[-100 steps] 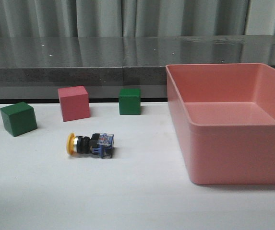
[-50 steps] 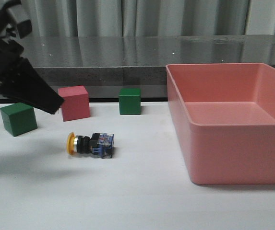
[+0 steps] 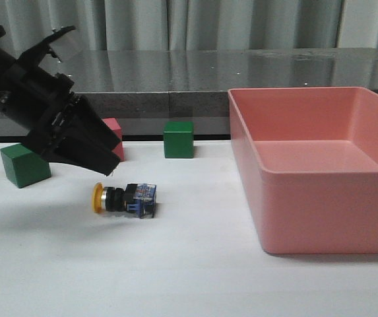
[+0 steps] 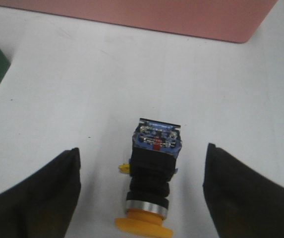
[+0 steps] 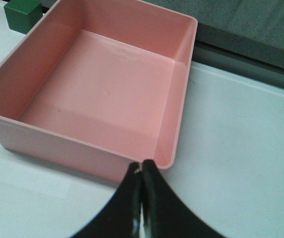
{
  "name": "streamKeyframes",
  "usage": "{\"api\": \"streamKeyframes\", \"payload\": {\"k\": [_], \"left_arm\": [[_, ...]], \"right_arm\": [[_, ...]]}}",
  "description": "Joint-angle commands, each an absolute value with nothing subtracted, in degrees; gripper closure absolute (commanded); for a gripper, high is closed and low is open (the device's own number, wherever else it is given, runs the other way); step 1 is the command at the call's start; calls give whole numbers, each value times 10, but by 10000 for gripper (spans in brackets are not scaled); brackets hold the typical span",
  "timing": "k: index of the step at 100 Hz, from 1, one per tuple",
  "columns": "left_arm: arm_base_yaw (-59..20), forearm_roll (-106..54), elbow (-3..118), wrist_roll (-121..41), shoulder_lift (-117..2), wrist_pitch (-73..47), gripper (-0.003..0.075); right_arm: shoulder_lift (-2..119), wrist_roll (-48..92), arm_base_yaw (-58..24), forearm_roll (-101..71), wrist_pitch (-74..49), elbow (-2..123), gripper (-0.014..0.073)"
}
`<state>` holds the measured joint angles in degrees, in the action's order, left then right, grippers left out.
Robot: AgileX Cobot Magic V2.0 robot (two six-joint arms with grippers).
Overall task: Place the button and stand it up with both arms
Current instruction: 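Lower the left gripper and grasp the button's blue base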
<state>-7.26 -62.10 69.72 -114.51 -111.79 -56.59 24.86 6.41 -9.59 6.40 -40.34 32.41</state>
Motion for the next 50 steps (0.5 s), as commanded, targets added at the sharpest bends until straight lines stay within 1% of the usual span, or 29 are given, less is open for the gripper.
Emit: {"api": "streamKeyframes", "payload": {"k": [1, 14, 50], "left_arm": [[-77, -655, 713, -1165, -1091, -570, 225], [-77, -655, 704, -1179, -1092, -547, 225], [-78, -664, 694, -1182, -1136, -549, 225]], "right_arm": [[251, 62, -93, 73, -364, 340, 654], [251, 62, -93, 73, -364, 340, 654], [251, 62, -93, 73, -363, 340, 654]]}}
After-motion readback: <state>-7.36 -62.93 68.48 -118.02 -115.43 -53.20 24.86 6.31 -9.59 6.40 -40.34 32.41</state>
